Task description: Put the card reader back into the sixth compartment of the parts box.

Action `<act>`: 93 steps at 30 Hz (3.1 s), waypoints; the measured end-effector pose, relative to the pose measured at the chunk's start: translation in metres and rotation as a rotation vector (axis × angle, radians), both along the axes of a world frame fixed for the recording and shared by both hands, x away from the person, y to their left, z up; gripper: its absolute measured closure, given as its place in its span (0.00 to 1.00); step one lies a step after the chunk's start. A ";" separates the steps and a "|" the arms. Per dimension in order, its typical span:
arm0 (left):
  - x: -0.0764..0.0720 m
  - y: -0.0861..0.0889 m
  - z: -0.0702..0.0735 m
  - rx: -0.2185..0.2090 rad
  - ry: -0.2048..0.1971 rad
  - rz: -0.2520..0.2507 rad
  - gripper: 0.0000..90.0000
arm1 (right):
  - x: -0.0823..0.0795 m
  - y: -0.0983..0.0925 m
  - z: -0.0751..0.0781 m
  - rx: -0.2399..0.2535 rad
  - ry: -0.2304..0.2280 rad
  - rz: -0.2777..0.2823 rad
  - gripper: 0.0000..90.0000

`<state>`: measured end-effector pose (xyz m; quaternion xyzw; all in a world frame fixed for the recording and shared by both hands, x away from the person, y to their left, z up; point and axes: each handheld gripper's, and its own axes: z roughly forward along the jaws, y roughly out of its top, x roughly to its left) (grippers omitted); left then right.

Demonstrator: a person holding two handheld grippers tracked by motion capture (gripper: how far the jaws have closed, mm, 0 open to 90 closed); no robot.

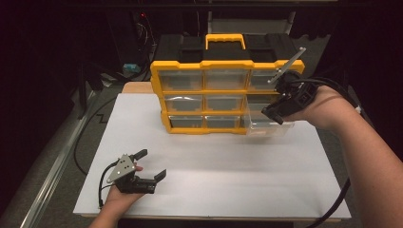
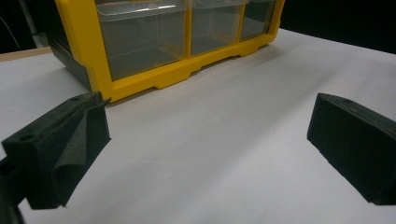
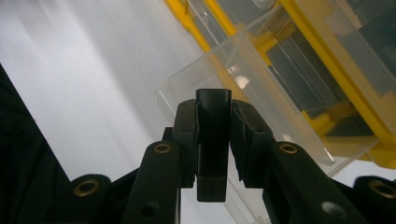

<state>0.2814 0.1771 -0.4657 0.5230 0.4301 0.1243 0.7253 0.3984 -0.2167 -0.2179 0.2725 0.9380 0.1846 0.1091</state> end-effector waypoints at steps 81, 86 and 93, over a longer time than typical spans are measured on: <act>-0.001 0.000 0.001 -0.014 0.001 -0.005 0.00 | -0.032 -0.025 -0.013 -0.010 0.063 -0.076 0.36; -0.001 0.000 0.002 -0.015 -0.001 -0.005 0.00 | -0.040 -0.027 -0.019 -0.024 0.077 -0.071 0.33; -0.001 0.001 0.002 -0.016 -0.002 -0.006 0.00 | -0.050 -0.031 -0.031 -0.029 0.086 -0.077 0.29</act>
